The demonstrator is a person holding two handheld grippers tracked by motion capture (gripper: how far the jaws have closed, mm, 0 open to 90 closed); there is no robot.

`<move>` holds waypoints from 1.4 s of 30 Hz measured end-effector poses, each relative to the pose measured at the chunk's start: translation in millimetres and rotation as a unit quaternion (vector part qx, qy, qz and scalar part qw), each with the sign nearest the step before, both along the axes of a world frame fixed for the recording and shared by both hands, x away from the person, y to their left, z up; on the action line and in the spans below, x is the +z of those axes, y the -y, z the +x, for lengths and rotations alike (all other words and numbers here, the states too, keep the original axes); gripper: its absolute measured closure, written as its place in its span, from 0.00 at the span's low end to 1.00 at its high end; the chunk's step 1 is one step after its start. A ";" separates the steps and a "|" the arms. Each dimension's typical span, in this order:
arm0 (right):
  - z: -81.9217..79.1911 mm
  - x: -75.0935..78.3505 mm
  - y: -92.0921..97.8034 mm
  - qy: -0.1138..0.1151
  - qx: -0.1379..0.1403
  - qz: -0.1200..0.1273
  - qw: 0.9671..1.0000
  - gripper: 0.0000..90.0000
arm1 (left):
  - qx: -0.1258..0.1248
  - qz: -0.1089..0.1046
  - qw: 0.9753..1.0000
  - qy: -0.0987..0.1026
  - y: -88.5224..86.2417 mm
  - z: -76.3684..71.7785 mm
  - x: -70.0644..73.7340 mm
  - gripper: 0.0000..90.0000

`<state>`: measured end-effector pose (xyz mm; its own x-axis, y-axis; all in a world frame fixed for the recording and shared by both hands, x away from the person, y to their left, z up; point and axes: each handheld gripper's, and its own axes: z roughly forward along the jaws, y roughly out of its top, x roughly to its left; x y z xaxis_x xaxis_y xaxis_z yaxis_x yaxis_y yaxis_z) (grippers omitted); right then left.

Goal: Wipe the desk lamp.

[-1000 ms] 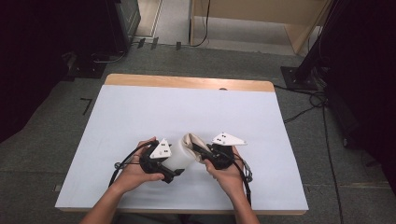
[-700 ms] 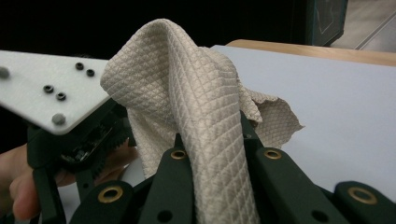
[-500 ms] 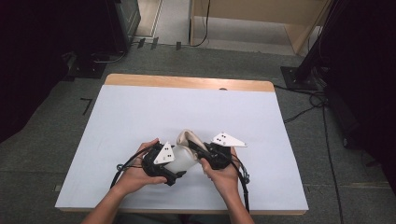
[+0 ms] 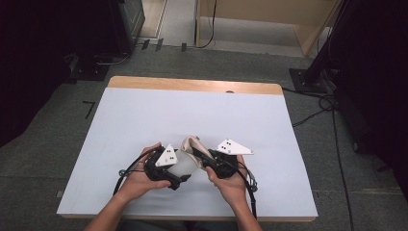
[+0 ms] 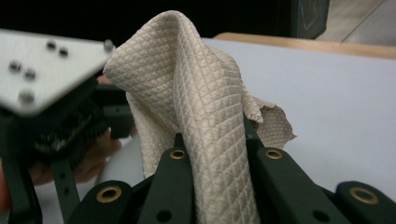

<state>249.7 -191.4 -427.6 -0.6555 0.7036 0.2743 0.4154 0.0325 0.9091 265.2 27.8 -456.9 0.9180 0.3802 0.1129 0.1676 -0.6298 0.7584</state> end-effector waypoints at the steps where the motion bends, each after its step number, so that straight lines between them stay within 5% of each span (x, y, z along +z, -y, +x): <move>1: 0.4 -0.1 -1.0 0.005 -0.004 0.002 1.000 0.91 | -0.002 0.001 1.000 0.005 0.9 -1.7 -0.4 0.09; 4: 4.9 -5.7 0.3 -0.002 -0.020 -0.004 1.000 0.91 | 0.004 -0.005 1.000 -0.011 -0.4 2.4 -0.4 0.09; 5: 7.6 -12.5 0.7 -0.009 -0.036 -0.032 0.999 0.91 | 0.010 -0.010 1.000 -0.023 -1.5 5.2 -0.3 0.09; 6: 7.8 -15.3 1.7 -0.011 -0.040 -0.033 0.999 0.91 | 0.020 -0.023 0.998 -0.046 -3.6 10.5 -0.6 0.09; 10: 5.0 -13.1 3.9 -0.012 -0.030 -0.023 0.999 0.92 | 0.031 -0.035 0.997 -0.066 -6.5 14.7 -0.9 0.09; 13: 1.5 -7.8 1.9 0.000 -0.017 -0.009 1.000 0.92 | 0.022 -0.027 0.998 -0.054 -5.7 11.9 -0.7 0.09; 15: -1.7 -1.1 -1.3 0.021 0.001 0.006 1.000 0.92 | -0.005 -0.011 1.000 -0.002 -1.6 1.7 -2.4 0.09; 17: -1.4 -0.8 -2.6 0.025 -0.009 0.003 1.000 0.92 | -0.011 -0.005 1.000 0.011 0.4 -0.9 -2.8 0.09; 19: 0.4 -2.5 -2.2 0.022 -0.016 0.001 1.000 0.92 | -0.009 -0.007 1.000 0.006 0.6 -0.2 -2.9 0.09; 21: 5.9 -12.6 0.6 -0.007 -0.043 -0.018 0.999 0.92 | 0.014 -0.021 0.999 -0.029 -1.7 7.0 -2.5 0.09; 25: 4.2 -15.2 0.3 -0.009 -0.050 -0.032 0.998 0.93 | 0.029 -0.034 0.997 -0.056 -4.1 12.7 -2.5 0.09; 28: -0.8 -7.2 -1.4 0.015 -0.030 -0.017 0.999 0.93 | 0.019 -0.020 0.999 -0.034 -1.4 8.2 -2.4 0.09; 29: -1.5 -5.3 -1.3 0.020 -0.024 -0.008 0.999 0.93 | -0.003 -0.008 1.000 0.001 1.2 1.2 -3.4 0.09; 30: -1.5 -5.3 -1.3 0.020 -0.024 -0.008 0.999 0.93 | -0.003 -0.008 1.000 0.001 1.2 1.2 -3.4 0.09; 32: -1.9 -3.9 -2.2 0.029 -0.032 -0.003 0.999 0.93 | -0.025 0.006 0.999 0.033 3.4 -4.7 -4.2 0.09; 34: -0.1 -5.5 -2.0 0.027 -0.038 -0.007 0.999 0.93 | -0.021 0.003 1.000 0.023 3.4 -2.7 -3.9 0.09; 35: 1.8 -7.9 -1.3 0.015 -0.046 -0.010 0.999 0.93 | -0.010 -0.002 1.000 0.007 2.8 0.4 -3.4 0.09; 36: 5.5 -14.5 0.2 -0.007 -0.058 -0.022 0.998 0.93 | 0.016 -0.018 0.999 -0.032 -0.3 8.7 -2.5 0.09; 39: 4.7 -17.6 0.4 -0.011 -0.056 -0.025 0.998 0.93 | 0.028 -0.032 0.997 -0.058 -3.9 13.7 -2.6 0.09; 42: 0.1 -10.5 -3.2 0.004 -0.044 -0.021 0.999 0.93 | 0.009 -0.022 0.999 -0.032 -3.1 8.4 -2.7 0.09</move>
<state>249.7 -188.2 -438.1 -0.5921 0.7700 0.2378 0.4105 0.0343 0.9112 273.6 30.9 -459.6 0.9158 0.3999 0.0371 0.2276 -0.5930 0.7724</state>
